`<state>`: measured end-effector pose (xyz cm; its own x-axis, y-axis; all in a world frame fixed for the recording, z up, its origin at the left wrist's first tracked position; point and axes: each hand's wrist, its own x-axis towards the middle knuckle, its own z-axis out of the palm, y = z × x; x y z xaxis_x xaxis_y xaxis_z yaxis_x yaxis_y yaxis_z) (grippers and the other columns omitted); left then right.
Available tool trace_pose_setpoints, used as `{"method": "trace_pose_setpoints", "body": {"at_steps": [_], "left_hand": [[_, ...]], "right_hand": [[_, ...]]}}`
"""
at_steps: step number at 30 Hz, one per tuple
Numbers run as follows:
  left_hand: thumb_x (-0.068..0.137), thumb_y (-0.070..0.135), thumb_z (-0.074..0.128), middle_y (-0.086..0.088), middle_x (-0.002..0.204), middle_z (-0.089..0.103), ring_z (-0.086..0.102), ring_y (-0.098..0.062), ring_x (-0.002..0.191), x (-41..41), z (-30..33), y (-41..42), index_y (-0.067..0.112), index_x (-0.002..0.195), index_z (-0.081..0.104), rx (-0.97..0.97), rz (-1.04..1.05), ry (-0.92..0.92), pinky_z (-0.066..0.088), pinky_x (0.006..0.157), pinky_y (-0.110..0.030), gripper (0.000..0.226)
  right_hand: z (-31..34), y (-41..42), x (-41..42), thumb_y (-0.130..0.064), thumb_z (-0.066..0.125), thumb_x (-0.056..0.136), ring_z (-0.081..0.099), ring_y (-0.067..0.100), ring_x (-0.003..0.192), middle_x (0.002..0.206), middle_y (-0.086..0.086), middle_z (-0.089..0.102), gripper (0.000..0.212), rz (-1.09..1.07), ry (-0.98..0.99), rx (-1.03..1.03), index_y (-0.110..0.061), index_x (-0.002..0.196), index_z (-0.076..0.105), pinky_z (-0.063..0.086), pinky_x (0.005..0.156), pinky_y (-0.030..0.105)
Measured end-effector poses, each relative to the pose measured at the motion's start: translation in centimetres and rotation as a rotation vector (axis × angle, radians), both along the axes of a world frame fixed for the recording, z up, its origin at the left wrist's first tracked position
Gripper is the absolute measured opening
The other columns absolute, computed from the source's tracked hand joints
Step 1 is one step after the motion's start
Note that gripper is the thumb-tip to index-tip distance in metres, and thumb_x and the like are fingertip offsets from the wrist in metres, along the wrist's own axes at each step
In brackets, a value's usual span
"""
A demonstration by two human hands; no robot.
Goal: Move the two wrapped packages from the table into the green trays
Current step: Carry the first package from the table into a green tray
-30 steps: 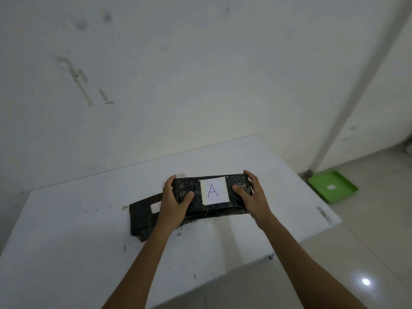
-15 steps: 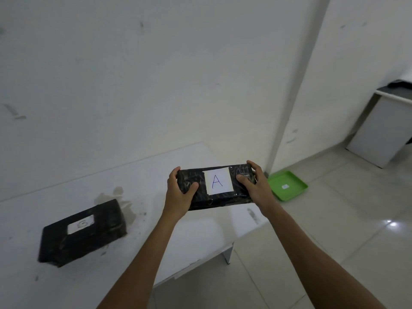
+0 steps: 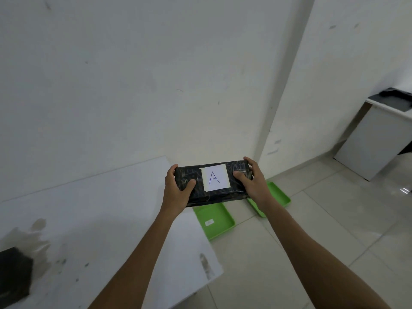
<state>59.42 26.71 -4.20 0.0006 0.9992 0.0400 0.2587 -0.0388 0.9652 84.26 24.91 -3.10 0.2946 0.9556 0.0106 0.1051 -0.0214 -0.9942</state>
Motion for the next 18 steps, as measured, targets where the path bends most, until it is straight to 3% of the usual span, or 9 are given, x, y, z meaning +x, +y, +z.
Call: {"method": "trace_pose_setpoints", "body": {"at_steps": [6,9,14,16,18], "left_hand": [[0.088,0.030,0.068,-0.009,0.151,0.039,0.044,-0.028,0.139,6.1,-0.1,6.6,0.021,0.150,0.025,-0.002,0.043,0.024,0.042,0.111,-0.050,0.075],[0.088,0.032,0.068,-0.009,0.150,0.040,0.045,-0.029,0.137,7.4,-0.4,8.8,0.023,0.149,0.025,-0.014,0.057,0.034,0.044,0.110,-0.051,0.076],[0.088,0.036,0.067,-0.007,0.153,0.037,0.040,-0.027,0.141,12.1,-2.9,14.6,0.025,0.151,0.023,-0.060,0.154,0.071,0.042,0.111,-0.051,0.078],[0.088,0.036,0.067,-0.006,0.155,0.036,0.039,-0.027,0.143,13.9,-4.2,16.4,0.025,0.152,0.022,-0.085,0.198,0.073,0.041,0.112,-0.051,0.078],[0.090,0.034,0.065,-0.006,0.155,0.037,0.040,-0.026,0.142,15.5,-5.7,17.9,0.025,0.152,0.023,-0.118,0.252,0.075,0.041,0.112,-0.050,0.076]], "right_hand": [[-0.3,7.8,6.4,-0.026,0.075,0.091,0.065,0.021,0.115,0.135,0.007,0.058,0.063,0.066,-0.005,-0.022,-0.027,0.147,0.045,0.058,0.068,0.014],[-1.0,10.8,7.9,-0.029,0.076,0.090,0.063,0.022,0.120,0.134,0.005,0.058,0.064,0.085,-0.007,-0.021,-0.030,0.146,0.046,0.059,0.076,0.019],[-4.3,19.0,12.4,-0.028,0.075,0.090,0.061,0.025,0.123,0.137,0.009,0.058,0.064,0.187,-0.017,-0.067,-0.029,0.146,0.045,0.060,0.095,0.041],[-5.9,21.9,13.9,-0.029,0.075,0.090,0.062,0.023,0.121,0.137,0.010,0.058,0.064,0.226,-0.030,-0.089,-0.029,0.147,0.044,0.061,0.090,0.035],[-7.7,24.3,15.2,-0.028,0.075,0.091,0.065,0.017,0.112,0.137,0.010,0.058,0.065,0.262,-0.048,-0.109,-0.027,0.148,0.043,0.059,0.077,0.018]]}}
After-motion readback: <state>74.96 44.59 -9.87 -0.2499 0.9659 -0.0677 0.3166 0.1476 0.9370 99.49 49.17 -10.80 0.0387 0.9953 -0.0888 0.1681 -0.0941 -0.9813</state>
